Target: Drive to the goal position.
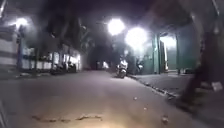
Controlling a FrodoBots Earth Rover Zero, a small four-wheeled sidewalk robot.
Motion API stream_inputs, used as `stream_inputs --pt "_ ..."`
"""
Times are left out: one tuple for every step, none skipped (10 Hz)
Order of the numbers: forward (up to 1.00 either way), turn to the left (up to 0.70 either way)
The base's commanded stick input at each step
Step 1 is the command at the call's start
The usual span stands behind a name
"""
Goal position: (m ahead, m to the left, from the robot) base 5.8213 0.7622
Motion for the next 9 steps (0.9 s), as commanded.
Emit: stream_inputs --pt "0.70 0.00" --pt "0.70 0.00" --pt "0.70 0.00" --pt "0.70 0.00" --pt "0.70 0.00" --pt "0.70 0.00" --pt "0.70 0.00" --pt "0.70 0.00" --pt "0.70 0.00"
